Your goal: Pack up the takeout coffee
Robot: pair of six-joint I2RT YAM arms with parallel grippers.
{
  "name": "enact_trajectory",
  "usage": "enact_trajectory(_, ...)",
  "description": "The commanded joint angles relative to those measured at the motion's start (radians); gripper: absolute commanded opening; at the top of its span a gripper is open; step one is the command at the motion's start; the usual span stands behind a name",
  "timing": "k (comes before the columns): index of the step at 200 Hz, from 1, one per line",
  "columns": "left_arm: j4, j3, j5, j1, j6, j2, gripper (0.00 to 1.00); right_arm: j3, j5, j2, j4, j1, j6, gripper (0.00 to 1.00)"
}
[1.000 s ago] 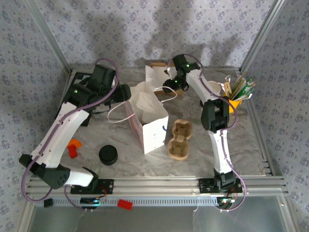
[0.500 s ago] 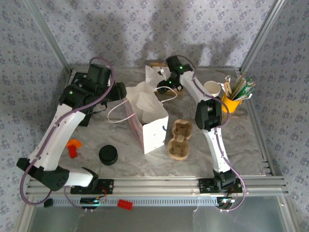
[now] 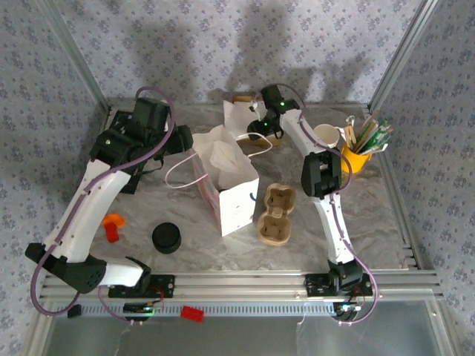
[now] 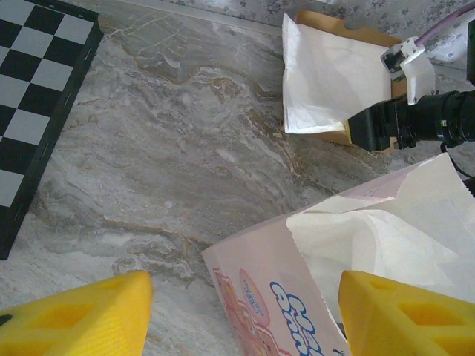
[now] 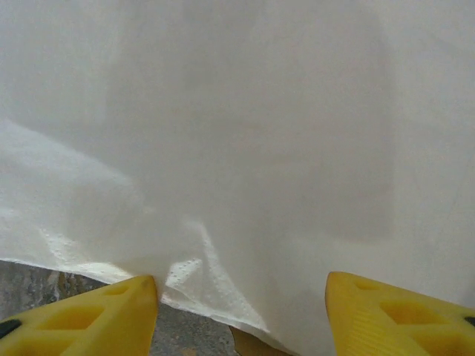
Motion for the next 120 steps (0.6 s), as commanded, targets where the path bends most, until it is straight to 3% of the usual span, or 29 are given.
enact_trajectory(1, 0.008, 0.027, -0.01, 0.006, 0.011, 0.006, 0.67, 0.037, 0.018, 0.03, 0.016, -0.006, 0.015, 0.58)
enact_trajectory(43, 0.006, 0.02, -0.019, 0.013, 0.019, 0.002, 0.67, 0.042, -0.031, 0.04, 0.024, -0.002, -0.003, 0.5)
enact_trajectory(120, 0.009, 0.012, -0.013, 0.026, 0.029, 0.002, 0.68, 0.053, -0.06, 0.049, 0.017, -0.004, -0.02, 0.19)
